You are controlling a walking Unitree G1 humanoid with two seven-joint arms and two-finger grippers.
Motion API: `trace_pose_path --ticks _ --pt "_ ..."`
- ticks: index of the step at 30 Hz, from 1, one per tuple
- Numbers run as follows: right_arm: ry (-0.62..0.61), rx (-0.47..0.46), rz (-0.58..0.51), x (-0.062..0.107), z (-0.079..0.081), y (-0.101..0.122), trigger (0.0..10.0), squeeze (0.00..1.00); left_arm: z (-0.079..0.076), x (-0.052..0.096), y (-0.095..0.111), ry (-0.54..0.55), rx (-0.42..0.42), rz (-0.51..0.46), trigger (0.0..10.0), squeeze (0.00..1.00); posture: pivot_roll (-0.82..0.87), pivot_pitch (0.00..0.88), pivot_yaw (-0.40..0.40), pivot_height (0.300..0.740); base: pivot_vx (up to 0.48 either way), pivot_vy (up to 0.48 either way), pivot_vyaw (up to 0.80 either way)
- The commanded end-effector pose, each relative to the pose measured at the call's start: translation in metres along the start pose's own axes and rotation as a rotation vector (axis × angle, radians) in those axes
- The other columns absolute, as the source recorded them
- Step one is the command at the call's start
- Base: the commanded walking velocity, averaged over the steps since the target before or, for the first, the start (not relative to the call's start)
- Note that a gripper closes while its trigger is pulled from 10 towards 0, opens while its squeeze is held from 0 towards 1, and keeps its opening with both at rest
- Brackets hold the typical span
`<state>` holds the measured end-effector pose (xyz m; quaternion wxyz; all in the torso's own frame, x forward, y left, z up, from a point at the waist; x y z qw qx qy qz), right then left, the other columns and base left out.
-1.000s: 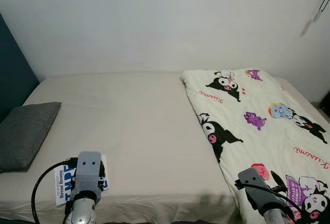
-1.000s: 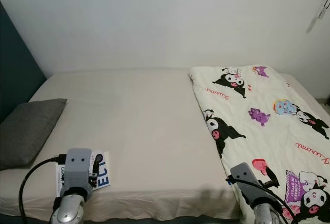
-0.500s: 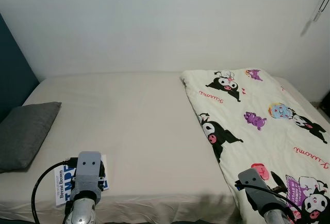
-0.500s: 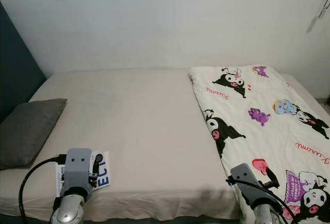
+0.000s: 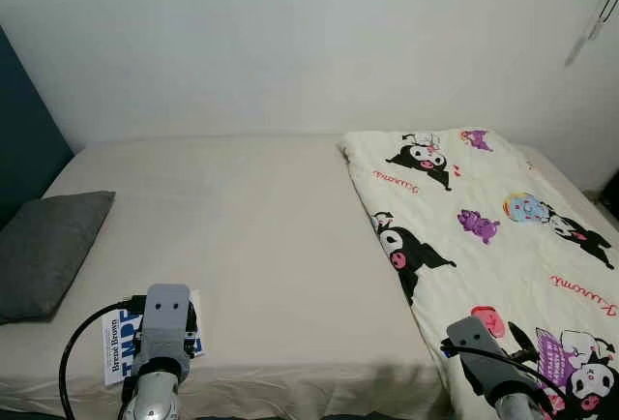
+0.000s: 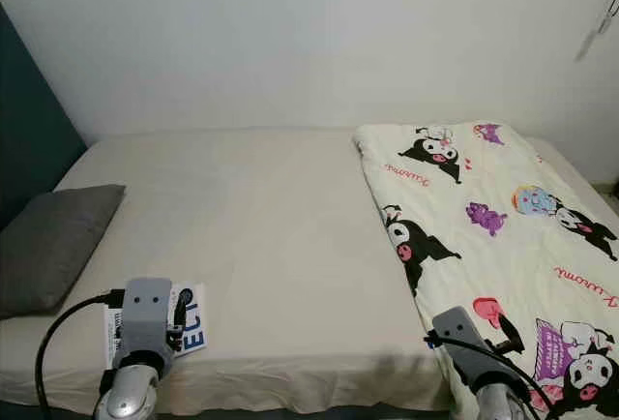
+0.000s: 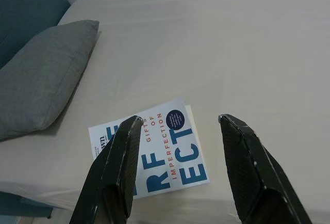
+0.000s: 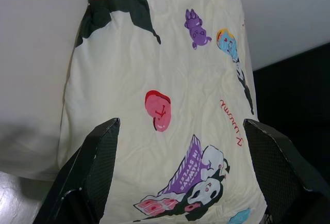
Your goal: Clean up the room
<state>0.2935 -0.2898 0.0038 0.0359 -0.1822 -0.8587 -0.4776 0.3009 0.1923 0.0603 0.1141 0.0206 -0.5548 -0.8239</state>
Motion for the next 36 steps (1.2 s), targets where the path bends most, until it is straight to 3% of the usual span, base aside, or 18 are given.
trace_pose_path --ticks 1,36 --pt "0.003 -0.004 0.01 0.0036 0.0021 -0.0047 10.0 0.0 0.0009 0.0017 -0.0036 -0.007 -0.011 0.015 10.0 0.0 0.02 0.15 -0.001 0.74 0.0 0.0 0.0" --pt "0.005 -0.006 0.004 0.0044 0.0074 -0.0019 10.0 0.0 0.0006 0.0003 -0.004 -0.012 -0.013 0.013 10.0 0.0 0.03 0.144 0.001 0.74 0.0 0.0 0.0"
Point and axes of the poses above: a point about 5 cm out from each wrist's last joint towards the gripper, its own x axis pointing back from the gripper into the wrist, its own y axis along the axis of the wrist's last joint, z = x × y, the point moved 5 cm from there along -x, pointing out of the wrist towards the gripper, and after that the axes turned 12 degrees about -x, right-handed, at the moved point
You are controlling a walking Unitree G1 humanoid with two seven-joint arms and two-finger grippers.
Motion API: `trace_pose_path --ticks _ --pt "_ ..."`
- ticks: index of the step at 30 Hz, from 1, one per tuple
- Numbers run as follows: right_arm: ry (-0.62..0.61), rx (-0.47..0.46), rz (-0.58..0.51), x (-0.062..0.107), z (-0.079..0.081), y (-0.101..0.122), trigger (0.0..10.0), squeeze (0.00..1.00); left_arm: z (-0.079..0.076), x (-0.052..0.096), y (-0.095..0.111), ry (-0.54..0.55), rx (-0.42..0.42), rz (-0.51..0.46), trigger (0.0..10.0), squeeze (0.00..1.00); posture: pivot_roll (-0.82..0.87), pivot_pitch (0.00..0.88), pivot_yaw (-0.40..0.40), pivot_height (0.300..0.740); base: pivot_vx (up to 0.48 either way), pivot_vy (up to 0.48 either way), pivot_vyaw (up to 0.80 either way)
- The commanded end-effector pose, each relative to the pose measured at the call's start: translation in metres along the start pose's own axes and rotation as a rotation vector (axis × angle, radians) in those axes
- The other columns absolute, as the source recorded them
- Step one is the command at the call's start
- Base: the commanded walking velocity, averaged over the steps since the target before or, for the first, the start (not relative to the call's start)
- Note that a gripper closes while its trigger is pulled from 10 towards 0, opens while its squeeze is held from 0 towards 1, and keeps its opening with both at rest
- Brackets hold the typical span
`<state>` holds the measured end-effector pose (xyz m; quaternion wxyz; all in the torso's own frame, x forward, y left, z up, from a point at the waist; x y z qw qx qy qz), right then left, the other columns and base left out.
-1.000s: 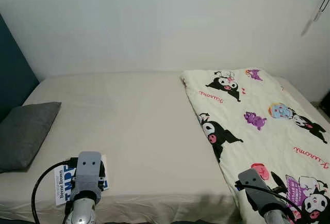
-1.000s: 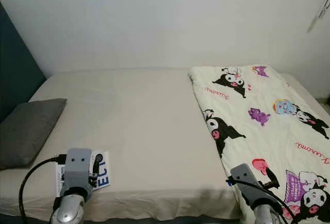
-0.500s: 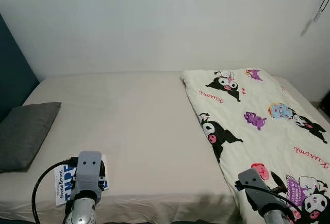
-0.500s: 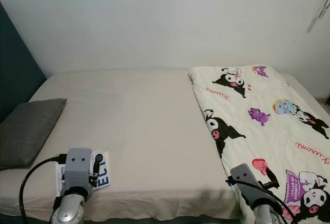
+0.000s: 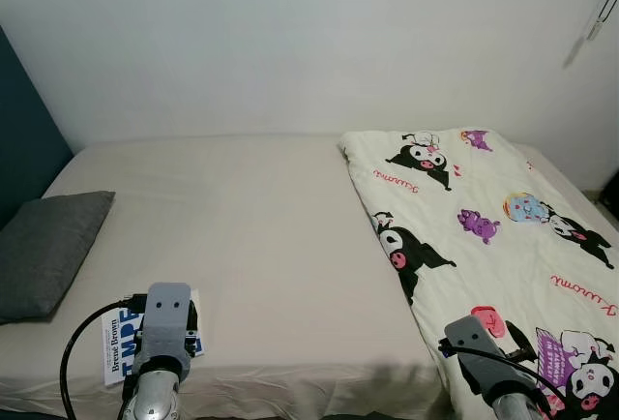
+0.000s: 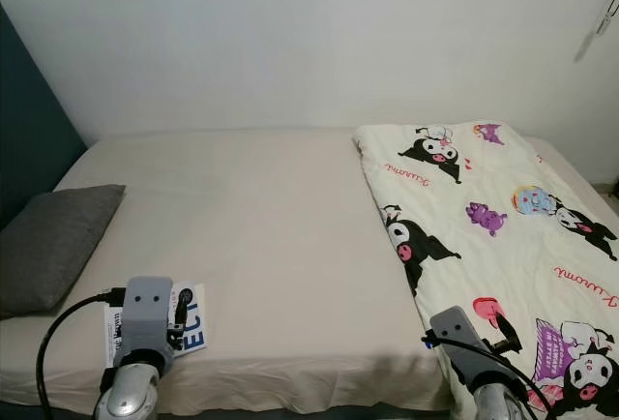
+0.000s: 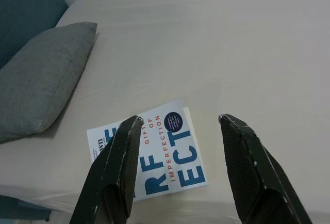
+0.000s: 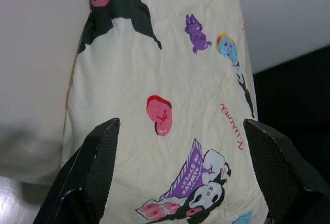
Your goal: Clean up the room
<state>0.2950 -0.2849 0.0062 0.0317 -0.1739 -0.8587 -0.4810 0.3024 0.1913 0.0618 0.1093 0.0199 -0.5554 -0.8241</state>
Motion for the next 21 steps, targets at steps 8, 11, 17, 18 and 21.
trace_pose_path --ticks 8,11,17,18,21 --pt "0.002 0.001 0.022 0.0044 0.0038 -0.0066 10.0 0.0 0.0008 0.0023 -0.0057 -0.005 -0.012 0.02 10.0 0.0 0.03 0.144 0.0 0.74 0.0 0.0 0.0" --pt "0.002 0.001 0.022 0.0044 0.0037 -0.0066 10.0 0.0 0.0007 0.0023 -0.0056 -0.005 -0.012 0.02 10.0 0.0 0.03 0.144 0.0 0.74 0.0 0.0 0.0" --pt "0.002 0.002 0.024 0.0042 0.0018 -0.0072 10.0 0.0 -0.0003 0.003 -0.006 -0.005 -0.011 0.022 10.0 0.0 0.03 0.146 -0.002 0.74 0.0 0.0 0.0" --pt "0.001 0.002 0.025 0.0041 0.0015 -0.0074 10.0 0.0 -0.0001 0.0032 -0.0062 -0.005 -0.011 0.022 10.0 0.0 0.03 0.145 -0.002 0.74 0.0 0.0 0.0" --pt "0.001 0.002 0.025 0.0041 0.0006 -0.0078 10.0 0.0 0.0002 0.0035 -0.0064 -0.003 -0.01 0.023 10.0 0.0 0.03 0.146 -0.003 0.74 0.0 0.0 0.0"
Point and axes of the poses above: a point about 5 cm out from each wrist's last joint towards the gripper, its own x axis pointing back from the gripper into the wrist, its own y axis along the axis of the wrist's last joint, z = x × y, the point moved 5 cm from there along -x, pointing out of the wrist towards the gripper, and after that the axes turned 12 degrees about -x, right-handed, at the moved point
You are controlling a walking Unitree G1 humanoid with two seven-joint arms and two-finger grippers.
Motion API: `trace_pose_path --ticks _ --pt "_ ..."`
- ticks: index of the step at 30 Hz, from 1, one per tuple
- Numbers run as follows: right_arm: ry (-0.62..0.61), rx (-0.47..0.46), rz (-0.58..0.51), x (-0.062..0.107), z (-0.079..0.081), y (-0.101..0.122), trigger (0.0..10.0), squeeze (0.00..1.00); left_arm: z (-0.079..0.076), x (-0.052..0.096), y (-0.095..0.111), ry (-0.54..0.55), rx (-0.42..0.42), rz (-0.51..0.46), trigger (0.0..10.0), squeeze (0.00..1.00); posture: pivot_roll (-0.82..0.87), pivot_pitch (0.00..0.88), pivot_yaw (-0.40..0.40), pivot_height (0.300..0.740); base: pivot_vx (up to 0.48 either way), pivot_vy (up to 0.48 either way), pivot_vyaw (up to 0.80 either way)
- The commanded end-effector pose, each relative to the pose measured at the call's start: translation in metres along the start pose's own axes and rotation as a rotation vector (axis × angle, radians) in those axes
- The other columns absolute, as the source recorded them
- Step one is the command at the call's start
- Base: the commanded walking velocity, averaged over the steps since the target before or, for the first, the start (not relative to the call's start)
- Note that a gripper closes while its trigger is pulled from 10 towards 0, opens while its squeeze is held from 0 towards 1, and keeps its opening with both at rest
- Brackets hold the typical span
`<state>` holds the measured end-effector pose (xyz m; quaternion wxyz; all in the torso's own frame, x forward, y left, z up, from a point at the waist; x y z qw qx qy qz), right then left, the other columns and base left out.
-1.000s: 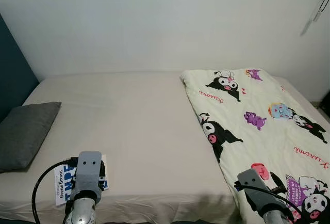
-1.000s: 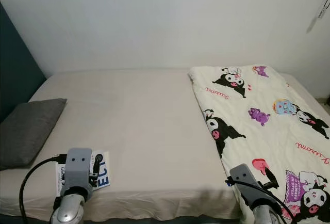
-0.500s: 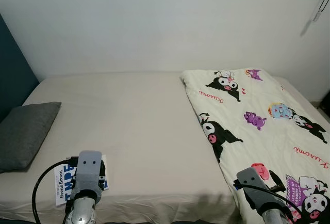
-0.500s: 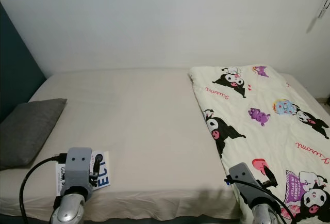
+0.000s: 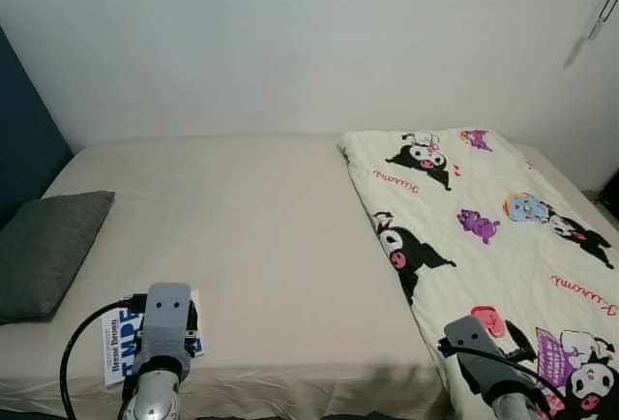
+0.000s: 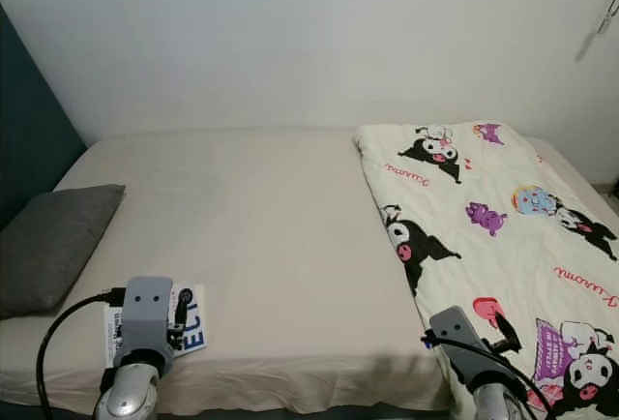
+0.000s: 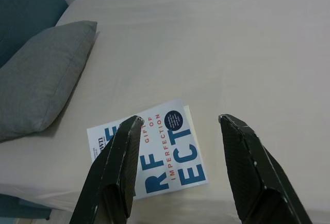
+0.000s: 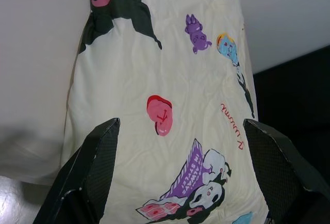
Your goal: Clean up the room
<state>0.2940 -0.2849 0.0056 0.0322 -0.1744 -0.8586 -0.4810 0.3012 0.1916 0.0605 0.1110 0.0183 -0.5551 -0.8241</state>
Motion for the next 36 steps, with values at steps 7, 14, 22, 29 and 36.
trace_pose_path --ticks 7,14,22,29,36 --pt "0.0 0.002 0.025 0.0028 -0.001 -0.0074 10.0 0.0 0.0 0.0025 -0.005 -0.002 -0.009 0.02 10.0 0.0 0.02 0.147 -0.003 0.74 0.0 0.0 0.0" --pt "0.0 0.003 0.027 0.0023 -0.0015 -0.0076 10.0 0.0 0.0 0.0022 -0.0053 -0.001 -0.008 0.021 10.0 0.0 0.02 0.146 -0.004 0.74 0.0 0.0 0.0" --pt "0.0 0.003 0.028 0.0017 -0.0012 -0.0071 10.0 0.0 0.0002 0.0017 -0.0051 -0.001 -0.008 0.02 10.0 0.0 0.02 0.146 -0.003 0.74 0.0 0.0 0.0" --pt "0.001 0.002 0.027 0.001 0.0 -0.006 10.0 0.0 0.0012 0.0013 -0.0053 -0.001 -0.009 0.02 10.0 0.0 0.03 0.146 -0.002 0.74 0.0 0.0 0.0" --pt "0.001 0.002 0.026 0.0007 0.0017 -0.0051 10.0 0.0 0.0016 0.0013 -0.005 -0.002 -0.01 0.019 10.0 0.0 0.03 0.146 0.001 0.74 0.0 0.0 0.0"
Point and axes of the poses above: a point about 5 cm out from each wrist's last joint towards the gripper, its own x axis pointing back from the gripper into the wrist, its own y axis along the axis of the wrist's last joint, z = x × y, the point moved 5 cm from there along -x, pointing out of the wrist towards the gripper, and after that the axes turned 12 degrees about -x, right-handed, at the moved point
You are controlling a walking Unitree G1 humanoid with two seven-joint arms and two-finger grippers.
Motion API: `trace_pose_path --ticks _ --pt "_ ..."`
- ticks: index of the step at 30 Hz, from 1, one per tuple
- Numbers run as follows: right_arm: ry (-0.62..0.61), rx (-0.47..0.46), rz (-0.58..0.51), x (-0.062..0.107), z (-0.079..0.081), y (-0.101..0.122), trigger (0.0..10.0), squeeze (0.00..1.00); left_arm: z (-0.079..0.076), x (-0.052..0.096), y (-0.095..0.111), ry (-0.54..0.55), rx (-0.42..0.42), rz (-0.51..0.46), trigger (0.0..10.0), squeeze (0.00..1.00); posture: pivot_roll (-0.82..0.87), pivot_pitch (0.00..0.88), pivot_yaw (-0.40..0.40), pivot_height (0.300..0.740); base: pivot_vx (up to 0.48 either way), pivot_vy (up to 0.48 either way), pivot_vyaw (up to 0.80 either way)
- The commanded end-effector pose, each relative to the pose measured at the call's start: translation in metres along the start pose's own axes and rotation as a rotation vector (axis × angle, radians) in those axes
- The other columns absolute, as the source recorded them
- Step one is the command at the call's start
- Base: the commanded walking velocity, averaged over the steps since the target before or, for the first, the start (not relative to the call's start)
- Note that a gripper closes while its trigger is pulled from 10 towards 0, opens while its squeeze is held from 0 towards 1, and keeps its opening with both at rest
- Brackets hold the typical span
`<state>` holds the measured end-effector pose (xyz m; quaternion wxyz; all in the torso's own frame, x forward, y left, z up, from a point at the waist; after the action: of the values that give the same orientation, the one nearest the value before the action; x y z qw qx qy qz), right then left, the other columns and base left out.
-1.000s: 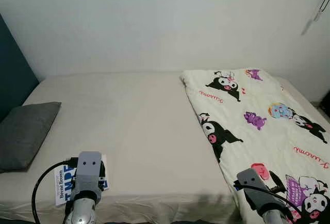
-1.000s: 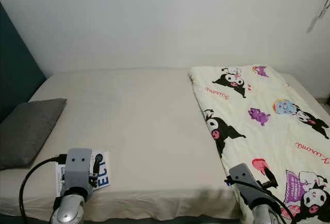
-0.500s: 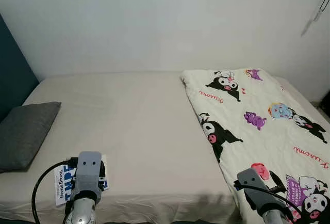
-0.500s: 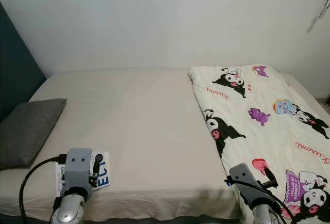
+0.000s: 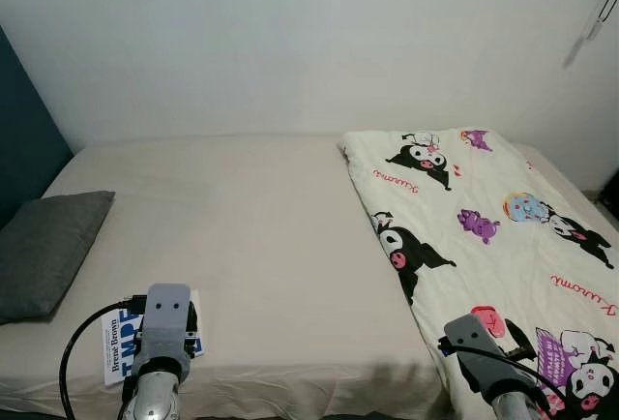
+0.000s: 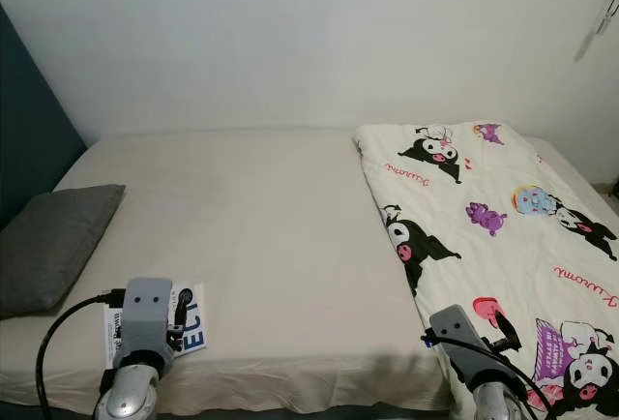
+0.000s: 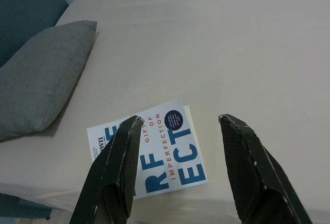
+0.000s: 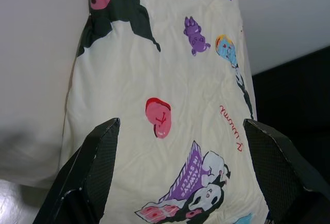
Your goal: Clean up the room
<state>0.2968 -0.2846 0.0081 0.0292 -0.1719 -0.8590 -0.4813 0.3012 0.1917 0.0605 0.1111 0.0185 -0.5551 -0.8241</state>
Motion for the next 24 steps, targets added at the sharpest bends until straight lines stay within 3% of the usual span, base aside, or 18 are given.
trace_pose_path --ticks 1,24 --pt "0.004 0.003 0.033 0.0027 0.0026 -0.0081 10.0 0.0 0.0016 0.0013 -0.0049 -0.002 -0.01 0.018 10.0 0.0 0.03 0.146 0.001 0.74 0.0 0.0 0.0" --pt "0.004 0.003 0.033 0.0014 0.0036 -0.0065 10.0 0.0 0.0009 0.0008 -0.0037 -0.006 -0.013 0.015 10.0 0.0 0.03 0.144 0.003 0.74 0.0 0.0 0.0"
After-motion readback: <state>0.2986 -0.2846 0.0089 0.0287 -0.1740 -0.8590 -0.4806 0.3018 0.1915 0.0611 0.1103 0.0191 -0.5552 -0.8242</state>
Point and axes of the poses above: a point about 5 cm out from each wrist's last joint towards the gripper, its own x axis pointing back from the gripper into the wrist, its own y axis along the axis of the wrist's last joint, z = x × y, the point moved 5 cm from there along -x, pointing out of the wrist towards the gripper, and after that the axes turned 12 degrees about -x, right-handed, at the moved point
